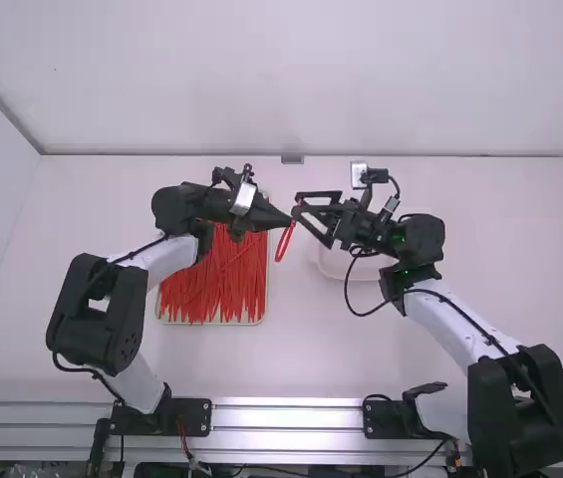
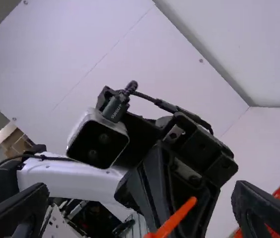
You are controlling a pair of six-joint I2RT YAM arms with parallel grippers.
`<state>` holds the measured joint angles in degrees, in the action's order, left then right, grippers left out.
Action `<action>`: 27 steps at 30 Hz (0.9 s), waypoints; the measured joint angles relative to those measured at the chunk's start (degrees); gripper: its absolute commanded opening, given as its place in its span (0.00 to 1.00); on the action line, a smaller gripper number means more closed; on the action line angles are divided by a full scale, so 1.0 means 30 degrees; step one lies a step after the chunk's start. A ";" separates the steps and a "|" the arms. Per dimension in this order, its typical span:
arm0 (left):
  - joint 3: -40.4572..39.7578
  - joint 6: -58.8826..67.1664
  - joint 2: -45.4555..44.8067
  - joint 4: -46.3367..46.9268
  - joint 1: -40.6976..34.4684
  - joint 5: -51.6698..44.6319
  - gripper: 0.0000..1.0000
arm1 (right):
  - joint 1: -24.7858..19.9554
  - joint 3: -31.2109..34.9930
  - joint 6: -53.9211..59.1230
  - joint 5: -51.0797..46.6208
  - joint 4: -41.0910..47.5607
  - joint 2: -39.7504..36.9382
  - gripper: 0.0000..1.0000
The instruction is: Fasten the cable tie
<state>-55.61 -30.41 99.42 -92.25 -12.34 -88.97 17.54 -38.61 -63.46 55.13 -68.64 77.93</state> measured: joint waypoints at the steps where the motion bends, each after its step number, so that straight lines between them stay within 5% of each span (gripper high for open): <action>1: 0.0000 -0.0022 0.0000 0.0000 0.0007 0.0000 0.01 | 0.0073 0.0000 0.0066 -0.0007 -0.0270 0.0000 0.92; 8: 0.0000 -0.0015 -0.0007 0.0000 0.0000 0.0000 0.02 | 0.0561 0.0000 -0.0044 -0.0175 0.0233 0.0000 0.70; 14: 0.0000 -0.0015 0.0000 -0.0007 0.0000 -0.0007 0.01 | 0.0634 0.0000 -0.0240 -0.0386 0.0262 0.0000 0.24; 18: 0.0000 -0.0022 -0.0036 -0.0066 -0.0015 0.0007 0.01 | 0.0627 0.0000 -0.0313 -0.0459 0.0466 0.0007 0.04; 27: 0.0000 -0.0153 -0.0270 -0.0073 -0.0109 0.0000 0.02 | 0.0597 0.0000 -0.0372 -0.0503 0.0444 0.0000 0.00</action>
<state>-55.61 -30.87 98.61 -92.47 -12.67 -88.97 19.33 -38.61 -64.58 53.63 -67.31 77.93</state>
